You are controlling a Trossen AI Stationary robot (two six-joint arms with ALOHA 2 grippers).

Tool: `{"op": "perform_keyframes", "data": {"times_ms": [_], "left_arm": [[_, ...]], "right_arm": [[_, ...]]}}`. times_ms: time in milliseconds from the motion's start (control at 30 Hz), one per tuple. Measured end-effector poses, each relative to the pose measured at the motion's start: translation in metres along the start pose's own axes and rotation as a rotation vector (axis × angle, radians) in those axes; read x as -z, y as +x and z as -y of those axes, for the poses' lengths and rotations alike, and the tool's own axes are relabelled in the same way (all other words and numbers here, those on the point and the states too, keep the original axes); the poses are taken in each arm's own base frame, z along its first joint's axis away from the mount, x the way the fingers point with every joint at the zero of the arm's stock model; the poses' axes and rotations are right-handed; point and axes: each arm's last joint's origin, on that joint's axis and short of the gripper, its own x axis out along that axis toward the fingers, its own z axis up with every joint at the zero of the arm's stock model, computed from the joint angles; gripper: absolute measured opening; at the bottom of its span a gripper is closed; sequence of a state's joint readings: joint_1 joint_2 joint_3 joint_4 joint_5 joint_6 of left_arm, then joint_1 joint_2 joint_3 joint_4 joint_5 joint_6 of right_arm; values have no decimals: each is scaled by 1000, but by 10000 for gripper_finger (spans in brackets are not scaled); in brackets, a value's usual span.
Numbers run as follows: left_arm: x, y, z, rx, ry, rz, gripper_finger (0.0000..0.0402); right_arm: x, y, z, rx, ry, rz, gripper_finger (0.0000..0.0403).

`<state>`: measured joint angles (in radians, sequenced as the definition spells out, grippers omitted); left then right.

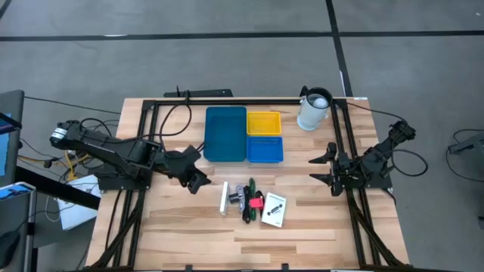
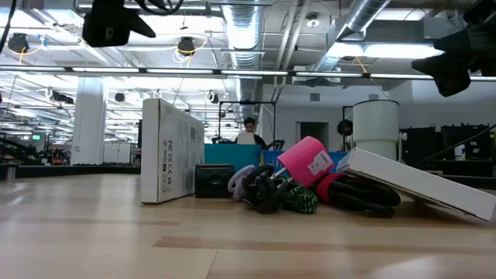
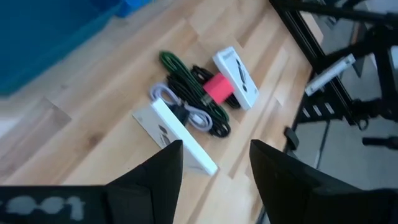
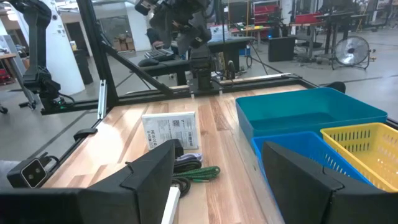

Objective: Pick and place items into bin
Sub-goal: Put the left card reader box into the yellow bin

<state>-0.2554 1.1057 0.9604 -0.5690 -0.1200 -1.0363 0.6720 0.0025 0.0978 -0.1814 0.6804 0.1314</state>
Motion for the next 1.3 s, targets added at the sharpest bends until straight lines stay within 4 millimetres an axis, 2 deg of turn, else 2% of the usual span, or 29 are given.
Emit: {"op": "perform_keyframes", "data": {"times_ms": [200, 333, 533, 867, 1067, 1300], "left_arm": [[0, 0, -1, -21, -29, 24, 176], [-2, 0, -3, -76, -11, 102, 176], [-8, 3, 5, -1, -244, 184, 176], [-8, 31, 8, -17, -375, 201, 176], [-10, 50, 0, -82, -463, 140, 176], [-18, 55, -12, -145, -493, 143, 176]], "right_arm": [[0, 0, 0, 0, 0, 0, 235], [0, 0, 0, 0, 0, 0, 235], [0, 0, 0, 0, 0, -1, 235], [0, 0, 0, 0, -1, -1, 235], [0, 0, 0, 1, -1, -1, 235], [0, 0, 0, 1, -3, -3, 235]]}}
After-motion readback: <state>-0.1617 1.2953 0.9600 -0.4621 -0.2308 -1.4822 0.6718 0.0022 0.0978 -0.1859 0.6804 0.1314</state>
